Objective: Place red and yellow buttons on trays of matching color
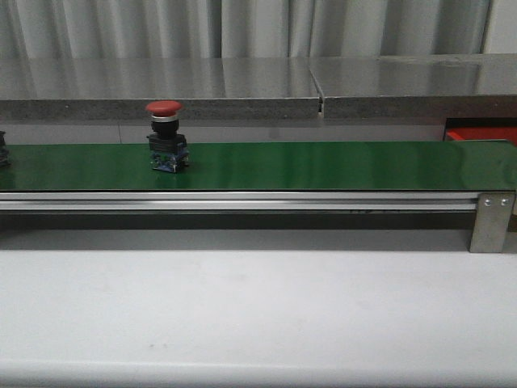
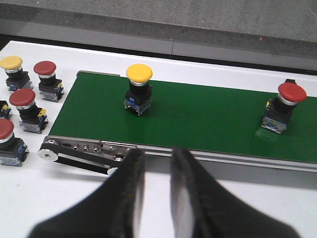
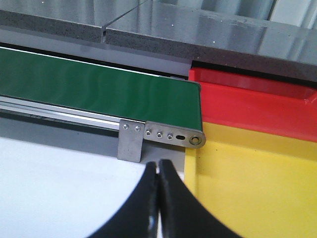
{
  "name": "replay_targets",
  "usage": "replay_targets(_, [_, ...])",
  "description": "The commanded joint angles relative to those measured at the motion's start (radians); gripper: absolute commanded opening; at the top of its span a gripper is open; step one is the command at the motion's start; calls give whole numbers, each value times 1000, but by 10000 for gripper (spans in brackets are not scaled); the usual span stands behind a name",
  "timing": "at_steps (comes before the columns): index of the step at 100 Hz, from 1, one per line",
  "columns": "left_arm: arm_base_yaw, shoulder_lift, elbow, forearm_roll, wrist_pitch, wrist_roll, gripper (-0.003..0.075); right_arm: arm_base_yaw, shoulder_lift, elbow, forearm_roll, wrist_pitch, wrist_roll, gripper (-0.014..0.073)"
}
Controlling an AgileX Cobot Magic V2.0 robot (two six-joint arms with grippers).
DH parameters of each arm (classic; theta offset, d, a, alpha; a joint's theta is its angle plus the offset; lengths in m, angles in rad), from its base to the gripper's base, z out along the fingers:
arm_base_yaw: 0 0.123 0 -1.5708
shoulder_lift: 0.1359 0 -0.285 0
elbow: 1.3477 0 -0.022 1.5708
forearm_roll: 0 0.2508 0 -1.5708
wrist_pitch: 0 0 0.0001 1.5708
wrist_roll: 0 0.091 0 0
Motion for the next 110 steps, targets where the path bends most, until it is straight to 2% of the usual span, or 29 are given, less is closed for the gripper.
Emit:
replay_targets(1, [-7, -2, -27, -2, -86, -2, -20, 4, -18, -22, -3, -82, -3, -68])
replay_targets(24, [-7, -2, -27, -2, -86, -2, -20, 4, -18, -22, -3, -85, -3, -68])
replay_targets(47, [-7, 2, -25, -2, -80, -2, -20, 4, -18, -22, -1, -220, -3, -68])
replay_targets(73, [-7, 2, -25, -2, -80, -2, -20, 4, 62, -89, 199, -241, 24, -68])
replay_targets(83, [-7, 2, -25, -2, -80, -2, -20, 4, 182, -182, 194, -162, 8, -68])
replay_targets(100, [-7, 2, -25, -2, -80, -2, -20, 4, 465, -424, 130, 124, -45, -68])
replay_targets(110, [-7, 2, -25, -2, -80, -2, -20, 4, 645, -570, 103, 234, -55, -68])
